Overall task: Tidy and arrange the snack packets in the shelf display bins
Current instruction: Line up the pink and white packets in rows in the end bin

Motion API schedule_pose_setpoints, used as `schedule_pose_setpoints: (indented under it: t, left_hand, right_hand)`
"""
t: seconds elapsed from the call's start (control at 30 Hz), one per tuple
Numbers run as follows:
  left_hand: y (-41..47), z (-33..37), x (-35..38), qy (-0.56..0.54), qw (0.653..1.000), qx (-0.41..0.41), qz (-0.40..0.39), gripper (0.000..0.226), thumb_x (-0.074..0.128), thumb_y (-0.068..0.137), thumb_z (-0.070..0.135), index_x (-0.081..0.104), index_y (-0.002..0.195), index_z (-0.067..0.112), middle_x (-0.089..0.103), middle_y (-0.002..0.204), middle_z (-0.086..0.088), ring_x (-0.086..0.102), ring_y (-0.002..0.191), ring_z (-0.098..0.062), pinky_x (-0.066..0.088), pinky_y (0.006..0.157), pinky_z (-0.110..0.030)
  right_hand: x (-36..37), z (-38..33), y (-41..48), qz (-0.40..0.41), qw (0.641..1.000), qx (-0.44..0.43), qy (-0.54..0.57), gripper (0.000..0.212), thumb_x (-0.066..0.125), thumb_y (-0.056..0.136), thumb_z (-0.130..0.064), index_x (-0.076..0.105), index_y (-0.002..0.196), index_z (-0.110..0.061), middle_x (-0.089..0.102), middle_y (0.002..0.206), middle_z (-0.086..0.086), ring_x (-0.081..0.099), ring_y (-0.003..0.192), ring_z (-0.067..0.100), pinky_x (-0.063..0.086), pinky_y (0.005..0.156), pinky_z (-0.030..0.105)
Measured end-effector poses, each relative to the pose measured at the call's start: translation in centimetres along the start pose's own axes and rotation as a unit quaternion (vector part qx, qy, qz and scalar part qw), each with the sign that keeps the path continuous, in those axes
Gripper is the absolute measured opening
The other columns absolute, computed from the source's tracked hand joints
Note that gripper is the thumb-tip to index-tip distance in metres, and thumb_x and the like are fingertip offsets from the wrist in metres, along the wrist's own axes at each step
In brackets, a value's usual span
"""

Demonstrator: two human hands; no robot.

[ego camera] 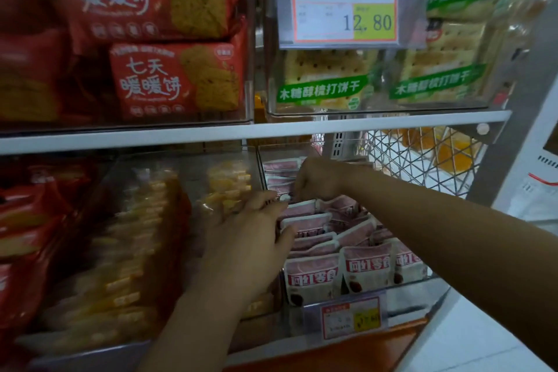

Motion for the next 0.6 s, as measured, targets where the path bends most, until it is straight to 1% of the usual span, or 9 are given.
schedule_pose_setpoints:
  t: [0.07, 0.13, 0.2, 0.23, 0.3, 0.37, 0.43, 0.53, 0.6]
  left_hand:
    - [0.0, -0.2, 0.1, -0.01, 1.0, -0.006, 0.004, 0.045, 0.036, 0.094, 0.053, 0.035, 0.138, 0.043, 0.02, 0.151, 0.021, 0.028, 0.135, -0.007, 0.015, 0.112, -0.04]
    - [0.1, -0.8, -0.1, -0.019, 1.0, -0.022, 0.013, 0.046, 0.035, 0.094, 0.055, 0.035, 0.138, 0.042, 0.021, 0.15, 0.019, 0.028, 0.135, -0.007, 0.015, 0.113, -0.04]
    - [0.1, -1.4, -0.1, -0.028, 0.999, -0.037, 0.017, 0.048, 0.035, 0.093, 0.056, 0.035, 0.138, 0.04, 0.023, 0.149, 0.018, 0.029, 0.135, -0.008, 0.014, 0.115, -0.04]
    - [0.1, -1.5, -0.2, -0.03, 0.999, -0.042, 0.015, 0.05, 0.034, 0.092, 0.057, 0.034, 0.139, 0.04, 0.024, 0.149, 0.017, 0.03, 0.135, -0.008, 0.014, 0.116, -0.041]
    - [0.1, -1.6, 0.0, -0.034, 0.998, -0.05, 0.011, 0.054, 0.033, 0.092, 0.059, 0.03, 0.141, 0.038, 0.025, 0.15, 0.016, 0.033, 0.135, -0.011, 0.014, 0.116, -0.045]
    - [0.1, -1.7, 0.3, -0.039, 0.997, -0.06, 0.005, 0.057, 0.033, 0.091, 0.061, 0.029, 0.142, 0.038, 0.027, 0.15, 0.015, 0.034, 0.134, -0.014, 0.016, 0.115, -0.047]
    - [0.2, -1.9, 0.4, -0.045, 0.997, -0.065, 0.0, 0.058, 0.033, 0.09, 0.062, 0.028, 0.142, 0.038, 0.028, 0.15, 0.014, 0.033, 0.135, -0.015, 0.018, 0.115, -0.047]
    - [0.3, -2.0, 0.6, -0.044, 0.997, -0.068, -0.003, 0.059, 0.034, 0.09, 0.062, 0.027, 0.143, 0.038, 0.029, 0.15, 0.013, 0.034, 0.135, -0.016, 0.019, 0.114, -0.047]
    - [0.4, -2.0, 0.6, -0.042, 0.996, -0.073, -0.007, 0.058, 0.034, 0.09, 0.061, 0.026, 0.143, 0.038, 0.029, 0.15, 0.013, 0.033, 0.135, -0.017, 0.018, 0.115, -0.047]
  right_hand:
    - [0.0, -0.4, 0.1, -0.026, 0.998, 0.007, -0.048, 0.028, 0.057, 0.091, -0.02, 0.07, 0.101, 0.003, 0.067, 0.103, 0.019, 0.058, 0.082, 0.024, 0.047, 0.082, 0.034]
    - [0.2, -1.0, 0.0, -0.02, 0.995, -0.004, -0.102, 0.028, 0.051, 0.093, -0.018, 0.069, 0.097, 0.003, 0.067, 0.099, 0.018, 0.052, 0.077, 0.023, 0.044, 0.075, 0.031]
    - [0.4, -1.9, -0.4, 0.019, 0.989, -0.023, -0.146, 0.029, 0.045, 0.095, -0.017, 0.07, 0.093, -0.003, 0.065, 0.093, 0.013, 0.055, 0.08, 0.025, 0.043, 0.071, 0.03]
    - [0.2, -2.4, -0.6, 0.056, 0.985, -0.032, -0.161, 0.028, 0.044, 0.095, -0.018, 0.069, 0.093, -0.007, 0.064, 0.091, 0.01, 0.057, 0.084, 0.025, 0.043, 0.068, 0.03]
    - [-0.3, -3.1, -0.9, 0.121, 0.974, -0.051, -0.187, 0.022, 0.046, 0.093, -0.019, 0.068, 0.091, -0.014, 0.065, 0.093, 0.009, 0.06, 0.089, 0.026, 0.035, 0.062, 0.028]
    - [-0.4, -3.1, -0.9, 0.135, 0.973, -0.066, -0.174, 0.014, 0.05, 0.091, -0.017, 0.063, 0.087, -0.017, 0.064, 0.091, 0.009, 0.06, 0.089, 0.027, 0.03, 0.063, 0.026]
    - [-0.4, -2.8, -0.8, 0.12, 0.982, -0.076, -0.121, 0.01, 0.054, 0.089, -0.013, 0.063, 0.088, -0.014, 0.058, 0.082, 0.004, 0.057, 0.084, 0.025, 0.03, 0.065, 0.025]
    - [-0.2, -2.6, -0.7, 0.107, 0.988, -0.095, -0.054, 0.01, 0.056, 0.088, -0.009, 0.066, 0.09, -0.008, 0.05, 0.073, -0.003, 0.047, 0.073, 0.016, 0.027, 0.064, 0.024]
    - [0.5, -2.4, -0.6, 0.101, 0.989, -0.102, -0.027, 0.012, 0.056, 0.088, -0.008, 0.067, 0.093, -0.006, 0.054, 0.075, -0.002, 0.047, 0.073, 0.011, 0.026, 0.064, 0.021]
Point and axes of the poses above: each hand's wrist, its own y-axis towards the middle knuckle, its own x-axis out of the palm, z = x × y, the point moved 5 cm from there along y, towards the middle knuckle
